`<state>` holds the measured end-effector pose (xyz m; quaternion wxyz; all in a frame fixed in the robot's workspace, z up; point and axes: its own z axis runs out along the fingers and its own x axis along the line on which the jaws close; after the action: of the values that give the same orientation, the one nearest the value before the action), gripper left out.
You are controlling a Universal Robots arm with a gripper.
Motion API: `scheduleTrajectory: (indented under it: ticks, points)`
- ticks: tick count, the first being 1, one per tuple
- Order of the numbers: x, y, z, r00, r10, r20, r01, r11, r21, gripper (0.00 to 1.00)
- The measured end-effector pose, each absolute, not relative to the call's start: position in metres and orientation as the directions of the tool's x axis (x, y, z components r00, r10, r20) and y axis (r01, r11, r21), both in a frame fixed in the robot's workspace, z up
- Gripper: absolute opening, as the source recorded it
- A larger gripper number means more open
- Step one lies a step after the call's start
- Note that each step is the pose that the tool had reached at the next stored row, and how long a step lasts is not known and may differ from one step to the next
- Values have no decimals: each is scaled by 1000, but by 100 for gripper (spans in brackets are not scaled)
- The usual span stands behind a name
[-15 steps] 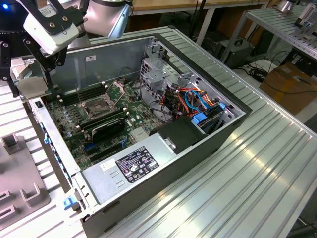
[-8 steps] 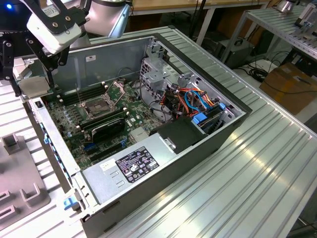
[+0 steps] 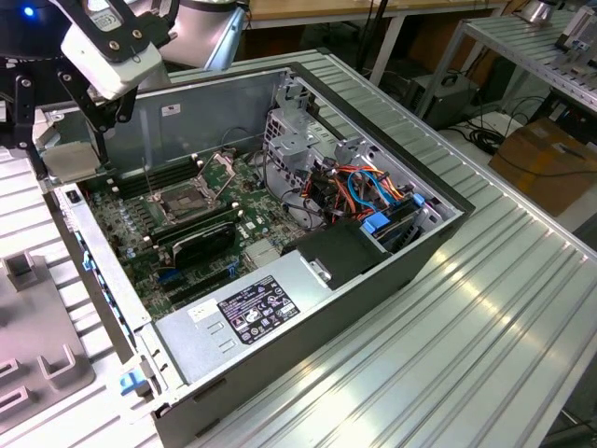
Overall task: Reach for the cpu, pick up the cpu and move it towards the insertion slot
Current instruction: 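Pick up the cpu and move it towards the insertion slot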
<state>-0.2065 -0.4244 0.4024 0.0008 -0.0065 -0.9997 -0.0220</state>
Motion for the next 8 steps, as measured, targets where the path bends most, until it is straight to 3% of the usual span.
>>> scheduleTrajectory:
  ticks: [8]
  points:
    - [-197,-424,402,-1000,13,2,13,999,44,55]
